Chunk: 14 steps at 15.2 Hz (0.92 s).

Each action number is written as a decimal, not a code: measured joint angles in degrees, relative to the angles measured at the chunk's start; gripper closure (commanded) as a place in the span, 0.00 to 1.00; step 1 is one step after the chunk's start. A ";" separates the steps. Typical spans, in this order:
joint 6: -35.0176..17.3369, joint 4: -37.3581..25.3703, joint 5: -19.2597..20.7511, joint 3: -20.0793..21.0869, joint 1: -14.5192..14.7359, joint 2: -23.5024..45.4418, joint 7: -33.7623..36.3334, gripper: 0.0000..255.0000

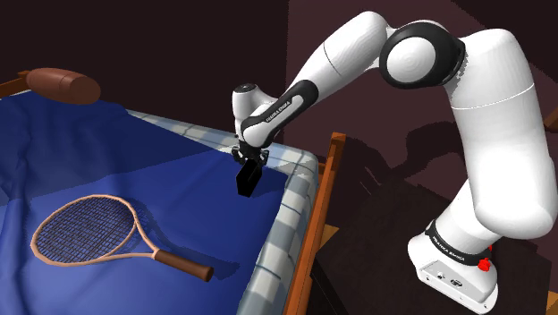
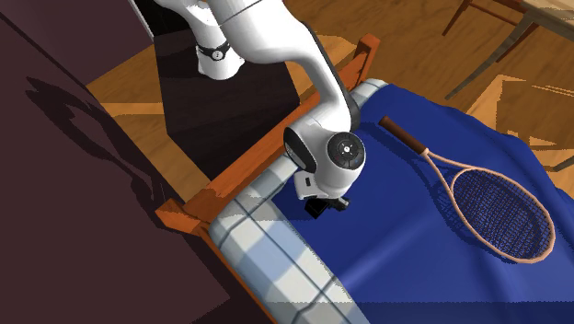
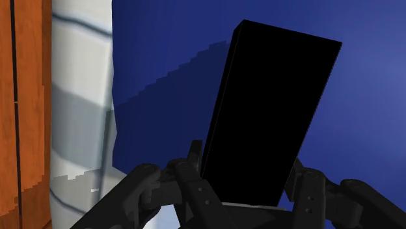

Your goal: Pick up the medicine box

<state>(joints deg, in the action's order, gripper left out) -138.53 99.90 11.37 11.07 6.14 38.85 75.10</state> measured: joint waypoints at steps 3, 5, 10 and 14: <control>0.25 0.06 -0.06 0.07 -0.03 -0.21 -0.07 1.00; 1.11 0.11 -0.28 0.25 -0.21 -1.05 -0.30 1.00; 3.61 0.28 -0.95 0.80 -0.61 -3.74 -0.75 1.00; 5.56 0.41 -1.47 1.21 -0.80 -5.85 -0.95 1.00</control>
<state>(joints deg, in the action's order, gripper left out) -132.97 100.31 9.91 12.29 5.34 33.00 74.15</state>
